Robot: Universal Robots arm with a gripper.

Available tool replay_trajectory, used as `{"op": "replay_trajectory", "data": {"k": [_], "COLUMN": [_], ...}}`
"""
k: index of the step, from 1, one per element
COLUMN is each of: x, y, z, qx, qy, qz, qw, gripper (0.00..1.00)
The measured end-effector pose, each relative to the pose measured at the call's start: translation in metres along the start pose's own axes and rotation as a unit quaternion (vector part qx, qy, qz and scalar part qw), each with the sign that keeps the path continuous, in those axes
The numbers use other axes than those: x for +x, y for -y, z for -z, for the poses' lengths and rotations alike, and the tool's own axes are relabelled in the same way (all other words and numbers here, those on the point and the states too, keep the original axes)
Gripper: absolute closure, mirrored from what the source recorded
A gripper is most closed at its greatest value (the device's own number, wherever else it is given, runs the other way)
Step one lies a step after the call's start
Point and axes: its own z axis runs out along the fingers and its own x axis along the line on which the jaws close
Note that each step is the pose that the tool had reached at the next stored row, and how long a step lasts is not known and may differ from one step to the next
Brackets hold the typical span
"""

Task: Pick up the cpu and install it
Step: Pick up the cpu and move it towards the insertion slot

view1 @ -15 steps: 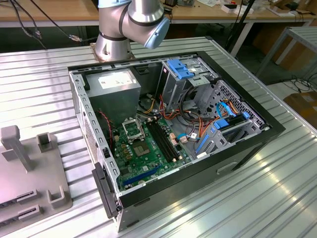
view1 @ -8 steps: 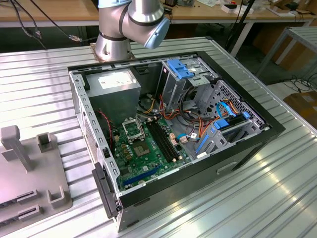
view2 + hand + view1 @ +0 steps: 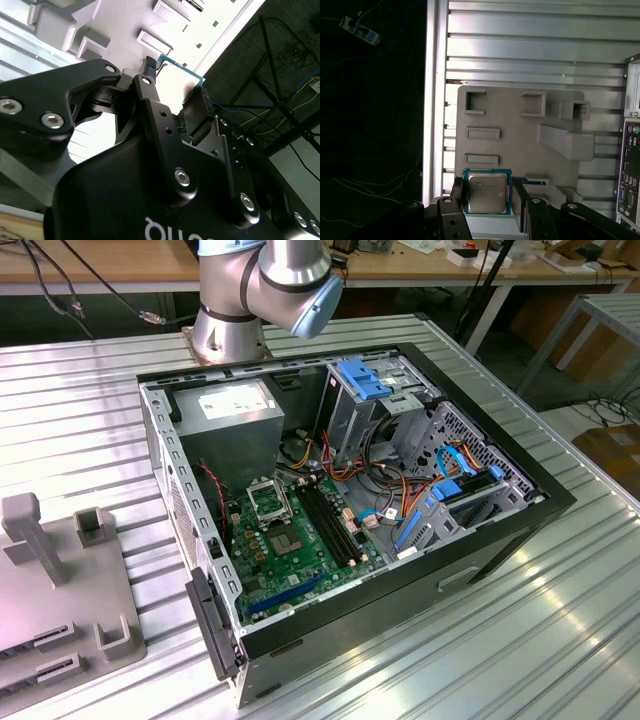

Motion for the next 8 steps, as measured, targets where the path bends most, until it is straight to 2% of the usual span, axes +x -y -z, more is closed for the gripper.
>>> {"op": "replay_trajectory", "data": {"k": [5,8], "x": [-0.0003,-0.0002], "y": [0.0,0.0001], "z": [0.0001,0.0029], "qx": [-0.0003,-0.0007], "qy": [0.0,-0.0001], "qz": [0.0,0.0], "qw": [1.0,1.0], "gripper": [0.53,0.53]}}
